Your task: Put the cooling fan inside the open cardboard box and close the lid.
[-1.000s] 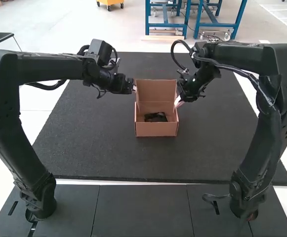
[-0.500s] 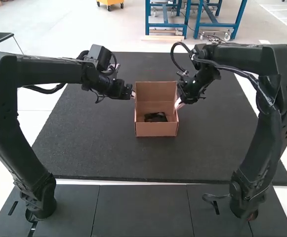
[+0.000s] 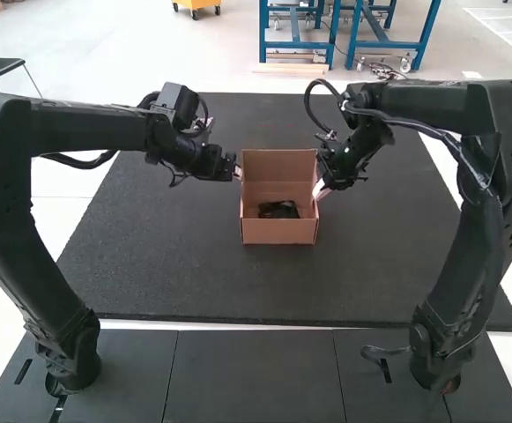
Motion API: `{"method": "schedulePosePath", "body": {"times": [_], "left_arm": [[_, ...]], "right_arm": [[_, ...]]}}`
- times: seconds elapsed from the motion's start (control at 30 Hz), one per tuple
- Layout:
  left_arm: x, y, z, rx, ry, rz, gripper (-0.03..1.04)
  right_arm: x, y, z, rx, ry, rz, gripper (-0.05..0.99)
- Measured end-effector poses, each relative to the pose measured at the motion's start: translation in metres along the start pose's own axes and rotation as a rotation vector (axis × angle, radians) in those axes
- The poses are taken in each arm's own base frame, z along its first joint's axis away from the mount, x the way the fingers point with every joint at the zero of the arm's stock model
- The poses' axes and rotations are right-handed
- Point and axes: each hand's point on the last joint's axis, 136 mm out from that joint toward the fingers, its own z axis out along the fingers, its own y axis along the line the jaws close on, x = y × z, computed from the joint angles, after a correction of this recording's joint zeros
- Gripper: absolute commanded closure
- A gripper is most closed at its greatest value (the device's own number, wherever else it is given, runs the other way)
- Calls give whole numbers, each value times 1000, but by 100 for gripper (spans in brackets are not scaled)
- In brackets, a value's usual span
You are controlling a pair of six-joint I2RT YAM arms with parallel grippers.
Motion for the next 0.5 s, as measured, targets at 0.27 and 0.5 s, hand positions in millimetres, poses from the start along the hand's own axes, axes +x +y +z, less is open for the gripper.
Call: {"method": "schedulePosePath", "body": {"times": [0.27, 0.5], "left_arm": [[20, 2, 2, 1, 68, -2, 4], [19, 15, 1, -60, 60, 20, 4]], "right_arm": [[7, -3, 4, 13, 20, -2, 95], [6, -2, 5, 19, 21, 10, 11]]}}
